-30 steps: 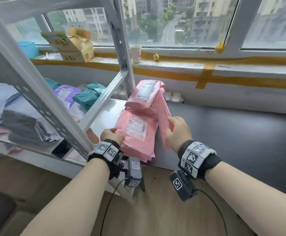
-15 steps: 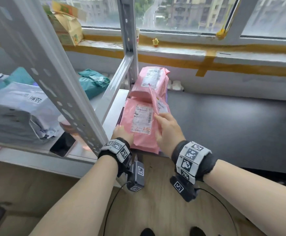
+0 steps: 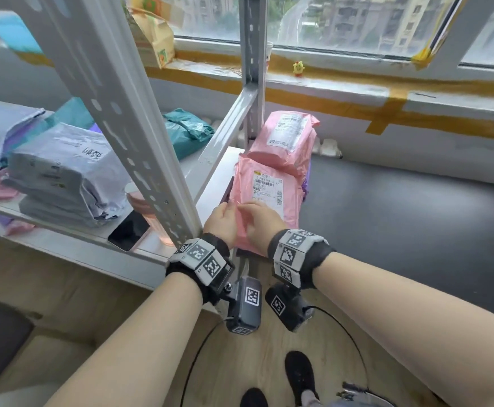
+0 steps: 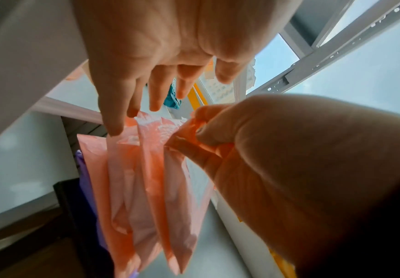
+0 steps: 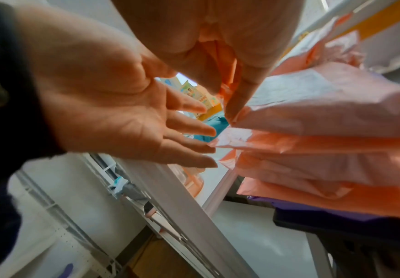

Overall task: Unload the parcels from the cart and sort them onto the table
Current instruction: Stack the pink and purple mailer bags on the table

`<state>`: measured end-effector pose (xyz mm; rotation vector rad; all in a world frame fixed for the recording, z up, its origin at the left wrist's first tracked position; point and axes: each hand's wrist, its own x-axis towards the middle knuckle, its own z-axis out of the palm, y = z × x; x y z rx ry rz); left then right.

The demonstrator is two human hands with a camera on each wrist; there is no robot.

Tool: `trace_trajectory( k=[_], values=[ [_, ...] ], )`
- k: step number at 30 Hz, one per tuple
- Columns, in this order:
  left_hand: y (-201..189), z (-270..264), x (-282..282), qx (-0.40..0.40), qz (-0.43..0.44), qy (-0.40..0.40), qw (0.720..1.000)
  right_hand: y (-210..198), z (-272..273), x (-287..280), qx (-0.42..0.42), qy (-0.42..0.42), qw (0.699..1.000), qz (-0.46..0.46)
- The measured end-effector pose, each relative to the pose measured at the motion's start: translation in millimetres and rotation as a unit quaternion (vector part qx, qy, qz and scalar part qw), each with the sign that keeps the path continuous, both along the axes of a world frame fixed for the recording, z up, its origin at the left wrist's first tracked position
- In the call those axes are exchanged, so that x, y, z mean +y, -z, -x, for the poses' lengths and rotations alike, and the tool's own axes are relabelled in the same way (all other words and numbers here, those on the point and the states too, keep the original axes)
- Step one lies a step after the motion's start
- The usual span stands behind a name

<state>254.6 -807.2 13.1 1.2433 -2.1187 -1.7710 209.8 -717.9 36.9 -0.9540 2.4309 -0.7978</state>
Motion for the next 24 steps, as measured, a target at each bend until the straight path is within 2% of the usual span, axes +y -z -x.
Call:
trace_trajectory(
  k=[3, 7, 10, 12, 14, 16, 20, 24],
  values=[
    [7.5, -1.3, 0.3, -0.036, 0.045, 0.026, 0.998, 9.7, 6.7, -3.1, -0.072, 0.036, 0.996, 0.047],
    [19.8, -1.1, 3.5, -0.064, 0.124, 0.044, 0.989, 11.6, 23.4, 10.0, -0.110, 0.083, 0.987, 0.087],
    [25.2, 4.6, 7.4, -0.114, 0.214, 0.070, 0.968, 18.9, 48.5, 30.7, -0.039, 0.180, 0.982, 0.030],
    [25.8, 8.5, 10.8, -0.127, 0.255, 0.070, 0.956, 28.6, 59.8, 42.3, -0.066, 0.226, 0.971, -0.043],
    [26.4, 11.7, 13.6, -0.137, 0.249, 0.064, 0.957, 38.2, 64.2, 47.8, -0.188, 0.244, 0.950, -0.052],
    [27.1, 15.1, 14.6, -0.154, 0.237, 0.055, 0.958, 46.1, 67.0, 49.8, -0.260, 0.243, 0.934, -0.003],
    [28.7, 19.7, 16.8, -0.173, 0.236, 0.026, 0.956, 50.1, 67.3, 49.0, -0.225, 0.221, 0.948, 0.034],
    [26.6, 25.2, 19.3, -0.156, 0.189, 0.008, 0.969, 49.7, 61.5, 43.7, -0.200, 0.199, 0.958, 0.055]
  ],
)
